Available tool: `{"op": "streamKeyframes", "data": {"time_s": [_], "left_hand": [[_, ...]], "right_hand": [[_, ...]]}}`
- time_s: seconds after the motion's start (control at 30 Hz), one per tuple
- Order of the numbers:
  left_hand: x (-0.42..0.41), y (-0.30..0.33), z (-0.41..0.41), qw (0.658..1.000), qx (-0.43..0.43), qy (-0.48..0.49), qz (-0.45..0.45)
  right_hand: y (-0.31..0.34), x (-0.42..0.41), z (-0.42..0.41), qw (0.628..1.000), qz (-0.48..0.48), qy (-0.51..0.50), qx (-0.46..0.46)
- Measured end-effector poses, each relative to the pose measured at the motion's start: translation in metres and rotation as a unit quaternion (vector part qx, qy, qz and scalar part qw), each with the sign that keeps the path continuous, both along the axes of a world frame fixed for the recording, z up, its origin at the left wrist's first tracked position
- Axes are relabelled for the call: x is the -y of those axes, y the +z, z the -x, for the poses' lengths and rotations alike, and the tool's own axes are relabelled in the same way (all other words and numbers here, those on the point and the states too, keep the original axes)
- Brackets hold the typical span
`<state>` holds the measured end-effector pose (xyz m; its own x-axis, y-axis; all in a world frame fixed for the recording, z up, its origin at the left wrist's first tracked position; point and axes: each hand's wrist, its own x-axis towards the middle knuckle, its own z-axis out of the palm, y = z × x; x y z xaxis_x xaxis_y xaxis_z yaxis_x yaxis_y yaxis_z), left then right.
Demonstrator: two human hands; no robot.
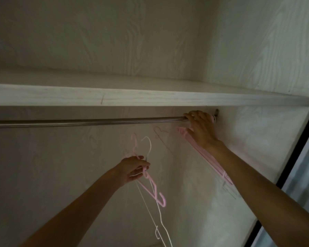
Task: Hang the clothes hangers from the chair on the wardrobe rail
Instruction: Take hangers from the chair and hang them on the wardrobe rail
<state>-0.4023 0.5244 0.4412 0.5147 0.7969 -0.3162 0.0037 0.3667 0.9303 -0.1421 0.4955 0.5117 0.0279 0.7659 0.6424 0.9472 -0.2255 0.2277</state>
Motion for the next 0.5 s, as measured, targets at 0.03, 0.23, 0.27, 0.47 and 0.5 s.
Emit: {"op": "streamKeyframes", "data": {"time_s": [0.03, 0.23, 0.27, 0.47, 0.5], "left_hand": [[-0.001, -0.001, 0.0, 1.0, 0.001, -0.002, 0.001], [-0.007, -0.01, -0.01, 1.0, -0.009, -0.001, 0.007], [-0.007, -0.011, -0.012, 1.0, -0.01, -0.002, 0.008], [-0.002, -0.006, -0.019, 1.0, -0.014, -0.013, -0.002], [-0.002, -0.005, -0.02, 1.0, -0.017, -0.014, -0.005]], "right_hand": [[0.002, 0.002, -0.007, 1.0, -0.002, -0.011, 0.005], [0.01, 0.008, -0.041, 0.999, 0.024, -0.032, 0.007], [0.01, 0.008, -0.045, 0.999, 0.021, -0.039, 0.004], [0.013, 0.013, -0.051, 0.999, 0.017, -0.052, 0.002], [0.013, 0.015, -0.046, 0.999, 0.008, -0.041, -0.005]]}}
